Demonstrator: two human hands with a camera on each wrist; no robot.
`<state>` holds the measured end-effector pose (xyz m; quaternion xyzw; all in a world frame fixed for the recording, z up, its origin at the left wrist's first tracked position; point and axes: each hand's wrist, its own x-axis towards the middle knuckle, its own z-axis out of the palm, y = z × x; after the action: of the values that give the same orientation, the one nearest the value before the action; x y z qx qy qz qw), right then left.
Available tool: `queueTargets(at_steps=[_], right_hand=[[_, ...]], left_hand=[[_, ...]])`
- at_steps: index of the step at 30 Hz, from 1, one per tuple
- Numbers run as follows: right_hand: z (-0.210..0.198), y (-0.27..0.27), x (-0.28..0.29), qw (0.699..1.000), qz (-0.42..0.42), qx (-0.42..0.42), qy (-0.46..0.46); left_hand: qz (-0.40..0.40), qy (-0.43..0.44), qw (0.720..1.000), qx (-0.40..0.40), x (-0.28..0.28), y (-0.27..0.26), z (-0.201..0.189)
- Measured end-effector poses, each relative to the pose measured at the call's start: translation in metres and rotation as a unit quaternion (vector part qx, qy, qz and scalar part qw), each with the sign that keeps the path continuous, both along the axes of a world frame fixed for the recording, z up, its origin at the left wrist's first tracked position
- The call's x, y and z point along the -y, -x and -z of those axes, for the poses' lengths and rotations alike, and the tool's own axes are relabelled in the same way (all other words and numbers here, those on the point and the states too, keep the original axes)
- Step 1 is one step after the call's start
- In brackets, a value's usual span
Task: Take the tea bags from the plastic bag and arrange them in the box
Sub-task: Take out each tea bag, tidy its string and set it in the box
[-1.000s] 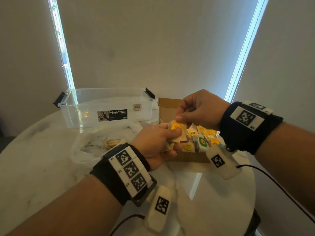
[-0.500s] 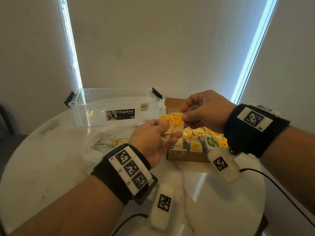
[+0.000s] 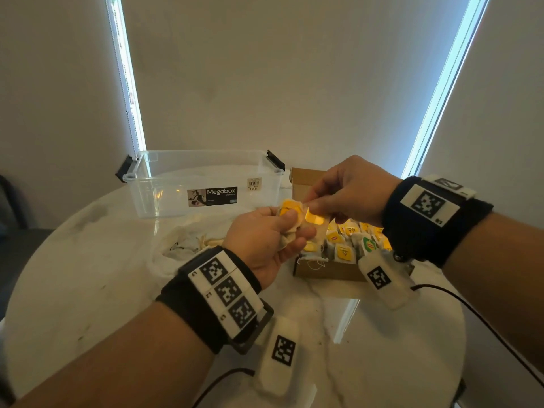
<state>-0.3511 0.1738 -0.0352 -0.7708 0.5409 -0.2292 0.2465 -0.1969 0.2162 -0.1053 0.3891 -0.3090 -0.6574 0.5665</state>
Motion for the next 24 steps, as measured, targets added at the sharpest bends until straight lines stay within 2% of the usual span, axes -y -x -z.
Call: queueTargets(at_steps=[8, 13, 19, 24], right_hand=[[-0.005, 0.008, 0.033, 0.994, 0.088, -0.027, 0.052], [-0.001, 0.003, 0.050, 0.993, 0.079, -0.091, -0.002], [0.006, -0.018, 0.086, 0.976, 0.063, -0.196, -0.077], [0.024, -0.037, 0.114, 0.963, 0.068, -0.248, -0.081]], left_hand=[[-0.080, -0.035, 0.995, -0.053, 0.005, -0.021, -0.001], [-0.065, -0.033, 0.996, -0.058, 0.001, -0.030, -0.004], [-0.043, -0.030, 0.995, -0.080, 0.001, -0.038, -0.006], [-0.040, -0.027, 0.993, -0.106, 0.005, -0.044, -0.005]])
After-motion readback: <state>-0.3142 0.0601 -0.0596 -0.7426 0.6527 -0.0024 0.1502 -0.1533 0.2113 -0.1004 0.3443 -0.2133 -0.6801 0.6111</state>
